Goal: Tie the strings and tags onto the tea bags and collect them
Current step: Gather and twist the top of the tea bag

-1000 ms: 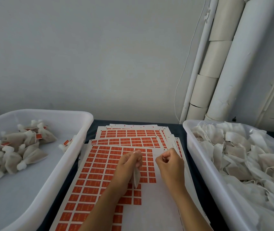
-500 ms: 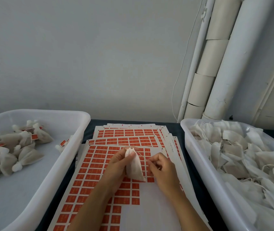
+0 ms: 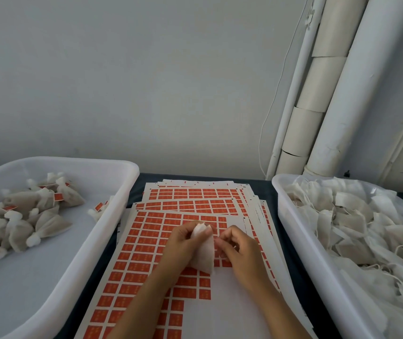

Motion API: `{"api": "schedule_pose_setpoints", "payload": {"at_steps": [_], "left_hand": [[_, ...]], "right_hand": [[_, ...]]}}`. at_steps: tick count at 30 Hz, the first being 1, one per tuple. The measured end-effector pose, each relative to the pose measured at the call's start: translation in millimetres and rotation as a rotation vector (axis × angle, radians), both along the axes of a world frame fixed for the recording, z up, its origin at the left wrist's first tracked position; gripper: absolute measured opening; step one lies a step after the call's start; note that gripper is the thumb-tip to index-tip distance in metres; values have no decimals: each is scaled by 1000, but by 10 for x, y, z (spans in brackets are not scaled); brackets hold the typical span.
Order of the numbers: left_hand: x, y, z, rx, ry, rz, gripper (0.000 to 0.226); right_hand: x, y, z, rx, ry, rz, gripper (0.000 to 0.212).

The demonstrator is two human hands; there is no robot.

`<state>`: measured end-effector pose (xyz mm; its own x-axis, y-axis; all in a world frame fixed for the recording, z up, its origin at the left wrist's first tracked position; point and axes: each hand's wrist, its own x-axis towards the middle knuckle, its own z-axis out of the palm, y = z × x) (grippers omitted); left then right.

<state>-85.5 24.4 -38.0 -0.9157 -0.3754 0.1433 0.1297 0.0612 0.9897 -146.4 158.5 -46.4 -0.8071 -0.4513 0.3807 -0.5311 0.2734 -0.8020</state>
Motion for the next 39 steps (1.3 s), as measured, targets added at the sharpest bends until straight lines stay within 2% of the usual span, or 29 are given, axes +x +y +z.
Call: {"api": "schedule_pose_setpoints", "payload": {"at_steps": [3,6,11,14,18,22,25,28,33,39], "left_hand": [[-17,47,-7,-132,50,-6,18],[-5,46,-30,-229,9,18,20],[26,42,-32,-204,0,-60,28],[-15,35,-7,-325,13,10,24],[-33,16,7,-258,50,209,23],[-17,37,-8,-300,82,160,20],[-26,75,-13,-314,101,203,17],[-41,99,-14,-221,81,258,29],[-12,103,-2,-164,120,148,35],[13,143,3,-273,167,36,28]], "right_hand": [[35,-8,25,-23,51,41,13],[66,-19,36,-42,95,47,12],[94,-5,64,-83,179,8,16],[107,-3,69,-58,233,6,16],[139,-22,95,-37,298,-5,10],[162,-34,104,-35,335,-10,11],[147,-32,93,-32,333,-21,12],[144,-42,96,-33,291,-18,12],[157,-54,91,-93,237,-28,9],[118,-48,68,-149,136,-67,7]]}}
